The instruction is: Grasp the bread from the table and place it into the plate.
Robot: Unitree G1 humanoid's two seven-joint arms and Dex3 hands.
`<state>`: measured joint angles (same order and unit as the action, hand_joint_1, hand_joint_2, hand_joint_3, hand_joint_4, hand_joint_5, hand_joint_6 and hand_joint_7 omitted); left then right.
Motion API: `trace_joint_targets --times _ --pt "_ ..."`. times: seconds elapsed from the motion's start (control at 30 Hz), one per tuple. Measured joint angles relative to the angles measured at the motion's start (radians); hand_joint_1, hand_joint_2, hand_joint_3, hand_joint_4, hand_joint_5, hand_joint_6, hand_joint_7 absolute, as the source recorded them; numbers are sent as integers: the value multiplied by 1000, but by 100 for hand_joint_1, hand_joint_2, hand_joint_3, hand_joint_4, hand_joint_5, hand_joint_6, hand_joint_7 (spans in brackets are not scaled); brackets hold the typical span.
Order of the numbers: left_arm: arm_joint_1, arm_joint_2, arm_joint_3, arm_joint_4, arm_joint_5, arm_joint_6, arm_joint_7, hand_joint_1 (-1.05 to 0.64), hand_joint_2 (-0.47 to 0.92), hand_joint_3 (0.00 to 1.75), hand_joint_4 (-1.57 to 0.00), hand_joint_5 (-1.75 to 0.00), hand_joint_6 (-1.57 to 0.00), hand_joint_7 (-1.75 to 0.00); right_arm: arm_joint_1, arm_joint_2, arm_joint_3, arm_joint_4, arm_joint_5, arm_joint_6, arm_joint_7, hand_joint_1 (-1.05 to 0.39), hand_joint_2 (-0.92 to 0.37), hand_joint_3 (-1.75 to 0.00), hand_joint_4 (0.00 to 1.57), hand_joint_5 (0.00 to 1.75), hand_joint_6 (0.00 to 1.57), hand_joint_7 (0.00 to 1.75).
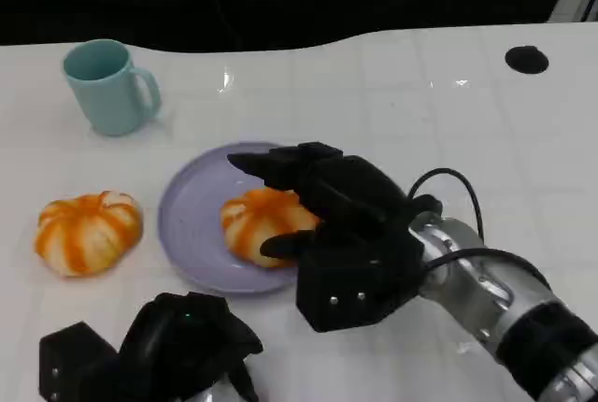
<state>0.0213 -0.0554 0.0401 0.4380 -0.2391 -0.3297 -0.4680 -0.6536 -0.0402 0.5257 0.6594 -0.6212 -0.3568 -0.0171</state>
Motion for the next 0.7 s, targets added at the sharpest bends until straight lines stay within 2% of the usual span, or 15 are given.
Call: trace_joint_targets --times 0.13,0.23,0.47,0.67,0.7 --pt "-1 0 0 0 1 0 1 -105 79 1 -152 -89 -157 -48 66 -45 -24 -114 28 -8 29 -74 -92 -35 8 36 23 4" --pt "-2 2 0 0 4 -1 1 -105 79 1 -152 -89 -157 -48 120 -78 -49 -171 50 -47 21 -67 -92 -30 17 42 31 7" --pt "1 4 1 -10 -1 7 1 -105 78 0 -152 -89 -157 -48 241 -112 -108 -260 89 -138 -19 -58 -92 -25 31 54 46 13" --pt "4 5 1 -14 -1 8 1 -105 78 0 -152 -89 -157 -49 342 -147 -165 -301 124 -213 -41 -56 -92 -27 47 87 68 22" --pt "4 6 1 -14 0 8 1 -105 78 1 -152 -89 -157 -49 359 -152 -175 -301 130 -227 -47 -54 -92 -24 51 98 73 26"
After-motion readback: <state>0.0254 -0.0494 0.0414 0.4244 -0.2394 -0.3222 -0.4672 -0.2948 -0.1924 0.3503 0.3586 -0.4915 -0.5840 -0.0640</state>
